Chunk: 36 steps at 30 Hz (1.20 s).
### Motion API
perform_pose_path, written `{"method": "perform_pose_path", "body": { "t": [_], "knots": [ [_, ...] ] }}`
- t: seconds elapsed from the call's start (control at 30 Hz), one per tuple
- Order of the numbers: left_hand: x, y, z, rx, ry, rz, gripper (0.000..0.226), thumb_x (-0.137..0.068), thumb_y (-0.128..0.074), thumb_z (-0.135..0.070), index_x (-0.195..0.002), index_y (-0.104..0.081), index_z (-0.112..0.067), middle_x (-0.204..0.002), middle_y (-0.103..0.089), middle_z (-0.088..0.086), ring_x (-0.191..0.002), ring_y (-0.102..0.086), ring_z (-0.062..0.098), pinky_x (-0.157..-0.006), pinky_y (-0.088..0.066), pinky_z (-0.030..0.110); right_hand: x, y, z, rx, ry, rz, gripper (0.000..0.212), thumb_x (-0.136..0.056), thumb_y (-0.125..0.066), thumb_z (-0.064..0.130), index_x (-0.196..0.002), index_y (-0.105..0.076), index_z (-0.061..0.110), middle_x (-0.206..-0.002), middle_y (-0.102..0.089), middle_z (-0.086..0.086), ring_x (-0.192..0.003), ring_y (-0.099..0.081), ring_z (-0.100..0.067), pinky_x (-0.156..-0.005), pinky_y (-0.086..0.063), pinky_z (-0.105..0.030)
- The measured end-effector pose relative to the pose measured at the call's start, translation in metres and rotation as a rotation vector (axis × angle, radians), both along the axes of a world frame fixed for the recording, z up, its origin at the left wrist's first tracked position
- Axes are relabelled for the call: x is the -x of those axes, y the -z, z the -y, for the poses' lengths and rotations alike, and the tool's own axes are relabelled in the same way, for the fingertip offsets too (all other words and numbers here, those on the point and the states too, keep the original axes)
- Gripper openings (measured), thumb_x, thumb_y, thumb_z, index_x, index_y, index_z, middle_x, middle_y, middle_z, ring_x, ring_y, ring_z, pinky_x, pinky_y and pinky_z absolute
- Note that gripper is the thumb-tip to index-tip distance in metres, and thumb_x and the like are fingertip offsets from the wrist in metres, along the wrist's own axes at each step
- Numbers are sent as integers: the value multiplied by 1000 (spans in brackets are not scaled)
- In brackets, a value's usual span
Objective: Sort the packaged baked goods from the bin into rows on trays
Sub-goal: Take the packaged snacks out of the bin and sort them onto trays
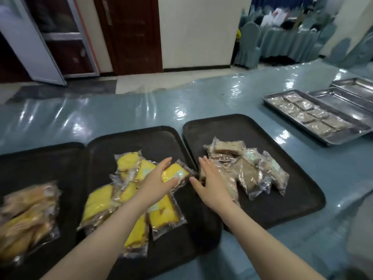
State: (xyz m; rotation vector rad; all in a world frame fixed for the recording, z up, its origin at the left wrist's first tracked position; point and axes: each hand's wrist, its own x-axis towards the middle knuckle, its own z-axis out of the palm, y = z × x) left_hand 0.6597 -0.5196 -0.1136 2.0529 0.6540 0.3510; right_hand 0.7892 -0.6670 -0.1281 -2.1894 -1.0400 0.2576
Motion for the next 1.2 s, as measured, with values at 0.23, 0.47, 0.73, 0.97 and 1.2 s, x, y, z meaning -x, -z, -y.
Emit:
{"method": "perform_pose_path", "body": {
  "t": [0.23,0.47,0.73,0.97,1.2],
  "knots": [
    [193,-43,-38,-86,-71,115,64,-82,-67,-36,-138,-36,-39,-131,-48,-24,-121,-44,-7,-95,-36,16,168,-34,-60,-124,-131,-61,62,-93,-56,42,-147,-34,23,-154,-32,7,-144,-19,-10,-116,-23,-32],
    [353,-97,-85,-51,-261,275,57,-84,-68,-22,-130,-41,-42,-122,-56,-19,-108,-55,-8,-81,-46,10,319,-86,-137,-216,-307,-44,50,-92,-60,34,-140,-45,28,-138,-51,12,-124,-41,2,-97,-26,-5],
    [461,-131,-150,-64,-379,401,56,-86,-64,-13,-122,-42,-50,-120,-59,-18,-114,-54,-4,-95,-44,21,412,-117,-227,-283,-479,-165,42,-91,-61,33,-128,-48,48,-121,-50,35,-114,-43,16,-93,-33,-9],
    [532,-140,-228,-146,-511,356,52,-86,-65,-10,-119,-47,-46,-118,-61,-15,-112,-55,-3,-93,-43,17,466,-124,-320,-355,-589,-225,33,-89,-62,27,-115,-57,47,-113,-57,35,-109,-51,12,-86,-40,-6],
    [620,-140,-295,-204,-618,258,46,-86,-65,-21,-121,-46,-44,-124,-55,-21,-115,-52,-3,-97,-41,24,537,-146,-398,-337,-720,-279,27,-91,-62,16,-114,-64,29,-107,-62,25,-104,-54,12,-90,-41,-7]
  ]
}}
